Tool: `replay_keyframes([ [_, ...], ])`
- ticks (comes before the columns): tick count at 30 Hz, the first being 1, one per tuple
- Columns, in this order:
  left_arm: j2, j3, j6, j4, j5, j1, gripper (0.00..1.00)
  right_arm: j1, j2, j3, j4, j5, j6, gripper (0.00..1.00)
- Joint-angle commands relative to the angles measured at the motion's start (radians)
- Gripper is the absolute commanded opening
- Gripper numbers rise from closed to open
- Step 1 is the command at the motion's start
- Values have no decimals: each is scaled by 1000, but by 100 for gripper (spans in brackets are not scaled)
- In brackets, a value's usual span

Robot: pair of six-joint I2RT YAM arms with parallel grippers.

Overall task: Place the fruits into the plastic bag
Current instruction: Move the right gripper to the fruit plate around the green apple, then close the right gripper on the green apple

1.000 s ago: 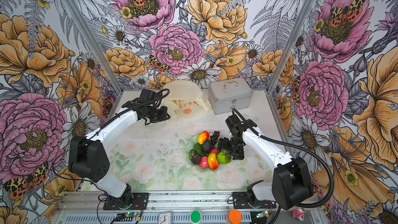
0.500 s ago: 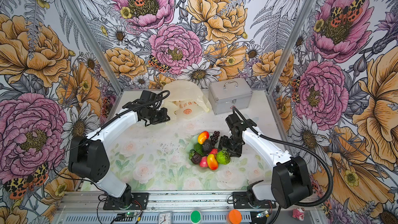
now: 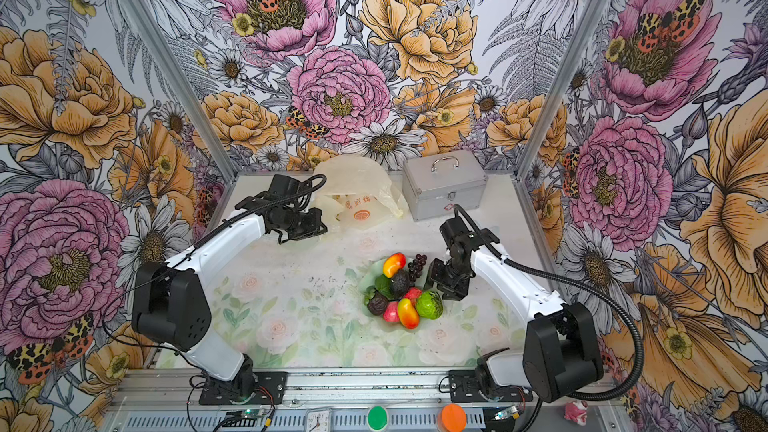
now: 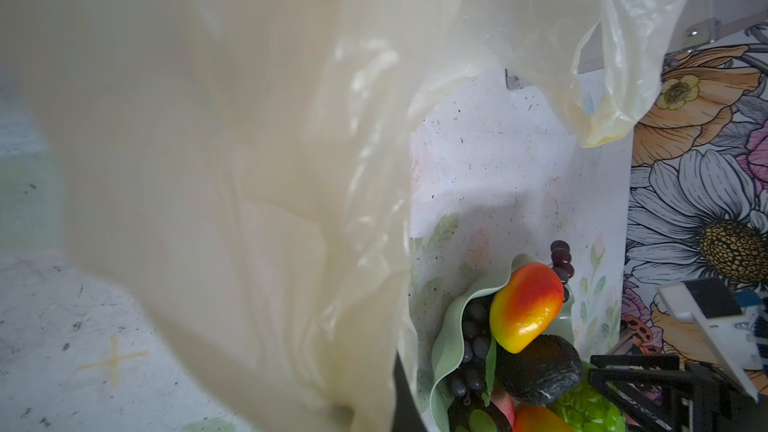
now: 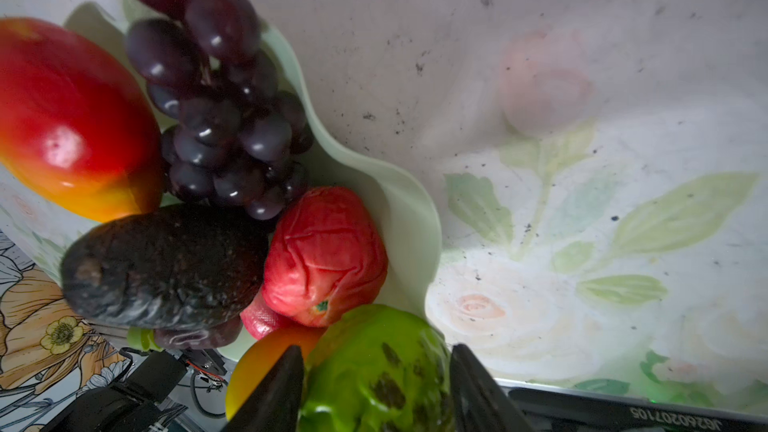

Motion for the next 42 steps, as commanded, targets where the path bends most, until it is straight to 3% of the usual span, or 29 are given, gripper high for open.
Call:
replay_keyframes([
  [1, -15, -10, 20, 3, 20, 13, 0, -28, -24, 53, 8, -39, -2, 59],
  [4, -16, -11, 22, 3, 20, 14, 0, -41, -7, 79, 8, -56, -4, 59],
  [9, -22, -20, 24, 3, 21, 22, 0, -43, 9, 90, -30, -80, -31, 81],
  [13, -26, -23, 25, 3, 24, 31, 0, -43, -11, 53, -88, -60, -49, 89],
  [15, -24, -22, 28, 5, 27, 36, 0, -39, -29, 15, -95, -68, -39, 99],
  [34, -14, -21, 38, 9, 34, 48, 0, 37, -15, -82, 71, -87, 84, 99],
  [38, -15, -24, 39, 8, 37, 57, 0, 47, 7, -76, 103, -96, 100, 95],
  [42, -12, -24, 39, 8, 40, 59, 0, 51, 12, -81, 106, -102, 102, 84],
])
